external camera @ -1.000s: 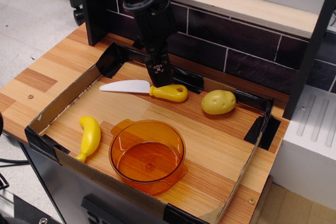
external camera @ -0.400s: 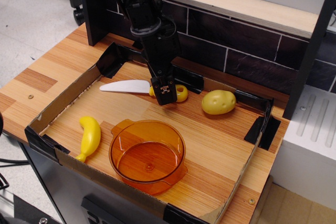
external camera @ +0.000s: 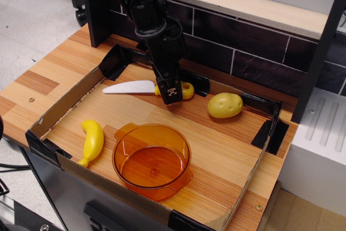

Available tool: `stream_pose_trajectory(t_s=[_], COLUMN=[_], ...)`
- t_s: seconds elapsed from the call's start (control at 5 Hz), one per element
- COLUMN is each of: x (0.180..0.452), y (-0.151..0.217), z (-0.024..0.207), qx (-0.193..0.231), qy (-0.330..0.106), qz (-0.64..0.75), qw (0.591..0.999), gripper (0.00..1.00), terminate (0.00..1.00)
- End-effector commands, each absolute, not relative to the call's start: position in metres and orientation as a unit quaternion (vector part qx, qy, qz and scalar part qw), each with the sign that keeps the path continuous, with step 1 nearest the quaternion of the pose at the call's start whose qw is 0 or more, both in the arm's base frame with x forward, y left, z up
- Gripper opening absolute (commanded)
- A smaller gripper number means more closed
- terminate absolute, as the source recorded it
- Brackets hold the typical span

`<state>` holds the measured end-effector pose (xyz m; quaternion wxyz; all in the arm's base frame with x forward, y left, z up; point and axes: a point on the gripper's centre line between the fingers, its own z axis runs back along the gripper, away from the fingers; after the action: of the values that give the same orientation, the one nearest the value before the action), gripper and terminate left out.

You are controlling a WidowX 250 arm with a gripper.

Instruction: Put knife in pot

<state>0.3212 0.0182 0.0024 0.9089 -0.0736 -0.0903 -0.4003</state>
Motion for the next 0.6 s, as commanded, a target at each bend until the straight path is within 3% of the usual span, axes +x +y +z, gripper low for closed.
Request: stream_pose_trajectory(t_s=[0.0,0.2,0.4], x=[0.327,0.326,0.323], y=[0.019,0.02,0.017], z=[0.02,0.035,0.056], qx=[-0.059,-0.038,-0.043], qy=[-0.11,-0.133,-0.151], qz=[-0.415,-0.414,-0.425], qw=[0.901,0.9,0.892], gripper=[0.0,0.0,0.0], terminate=[0.0,0.0,0.0])
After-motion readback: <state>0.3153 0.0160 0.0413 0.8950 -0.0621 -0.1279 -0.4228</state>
